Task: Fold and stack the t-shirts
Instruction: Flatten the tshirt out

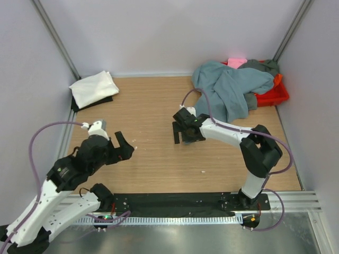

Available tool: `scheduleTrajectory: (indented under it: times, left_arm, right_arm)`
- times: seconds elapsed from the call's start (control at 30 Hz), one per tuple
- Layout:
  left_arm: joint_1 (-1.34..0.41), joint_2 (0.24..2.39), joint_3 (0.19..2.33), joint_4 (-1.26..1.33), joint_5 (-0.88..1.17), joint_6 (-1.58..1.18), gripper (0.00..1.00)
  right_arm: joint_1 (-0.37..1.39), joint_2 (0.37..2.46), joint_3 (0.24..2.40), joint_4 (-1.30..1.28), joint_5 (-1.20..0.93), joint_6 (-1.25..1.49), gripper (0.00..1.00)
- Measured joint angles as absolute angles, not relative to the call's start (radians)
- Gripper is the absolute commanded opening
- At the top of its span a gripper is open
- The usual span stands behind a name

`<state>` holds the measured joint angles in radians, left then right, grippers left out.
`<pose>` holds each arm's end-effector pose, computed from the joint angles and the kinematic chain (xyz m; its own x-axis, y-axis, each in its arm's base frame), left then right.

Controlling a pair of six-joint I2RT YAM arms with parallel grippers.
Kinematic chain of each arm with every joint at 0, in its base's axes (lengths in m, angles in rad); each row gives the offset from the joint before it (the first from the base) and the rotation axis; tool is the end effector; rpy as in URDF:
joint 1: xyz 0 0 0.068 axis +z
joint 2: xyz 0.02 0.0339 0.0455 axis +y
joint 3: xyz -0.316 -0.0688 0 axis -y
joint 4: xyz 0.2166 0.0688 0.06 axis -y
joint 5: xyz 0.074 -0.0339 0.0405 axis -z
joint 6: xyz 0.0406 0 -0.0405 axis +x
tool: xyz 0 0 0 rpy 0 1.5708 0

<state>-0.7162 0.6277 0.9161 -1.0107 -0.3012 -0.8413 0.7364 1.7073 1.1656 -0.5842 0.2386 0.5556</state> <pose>0.0377 -0.0168 0.3437 -0.6746 -0.3567 -0.6463 -0.0658 0.9011 -0.4286 0.2497 0.2134 0.2639 -0.8726 -0.0993 -0.4782 -0.1377 0.9894 0.0458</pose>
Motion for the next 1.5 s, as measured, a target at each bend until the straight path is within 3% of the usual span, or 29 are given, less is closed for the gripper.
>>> scheduleTrajectory:
  times: [0.2, 0.3, 0.4, 0.43, 0.5, 0.67, 0.9, 1.17, 1.23, 1.4, 1.5]
  left_arm:
    - [-0.716, 0.490, 1.004, -1.068, -0.348, -0.805, 1.00]
    - [-0.718, 0.466, 0.984, -1.095, -0.355, -0.797, 1.00]
    - [-0.718, 0.457, 0.971, -1.115, -0.355, -0.785, 1.00]
    - [-0.718, 0.450, 0.968, -1.119, -0.355, -0.781, 1.00]
    - [-0.718, 0.432, 0.966, -1.120, -0.355, -0.778, 1.00]
    - [-0.718, 0.410, 0.965, -1.119, -0.355, -0.777, 1.00]
    - [-0.718, 0.423, 0.959, -1.119, -0.355, -0.777, 1.00]
    - [-0.718, 0.469, 0.950, -1.087, -0.339, -0.794, 0.97]
    - [-0.718, 0.482, 0.920, -1.040, -0.311, -0.807, 0.96]
    - [-0.718, 0.620, 0.843, -0.904, -0.230, -0.829, 0.96]
    - [-0.722, 0.774, 0.834, -0.799, -0.190, -0.831, 0.96]
  right_arm:
    - [0.757, 1.850, 1.299, -0.632, 0.355, 0.533, 1.00]
    - [0.757, 1.906, 1.343, -0.630, 0.387, 0.526, 0.93]
    - [0.757, 1.951, 1.346, -0.631, 0.401, 0.524, 0.72]
    - [0.757, 1.959, 1.348, -0.629, 0.402, 0.522, 0.59]
    - [0.758, 1.959, 1.345, -0.620, 0.405, 0.521, 0.47]
    - [0.760, 1.962, 1.330, -0.622, 0.433, 0.514, 0.02]
    - [0.762, 1.879, 1.367, -0.802, 0.515, 0.485, 0.02]
    - [0.805, 1.500, 1.971, -1.132, 0.725, 0.505, 0.01]
    - [0.810, 1.343, 2.037, -1.151, 0.795, 0.536, 0.01]
    - [0.802, 0.966, 1.844, -1.249, 0.925, 0.644, 0.01]
    - [0.801, 0.899, 1.686, -1.307, 0.971, 0.715, 0.01]
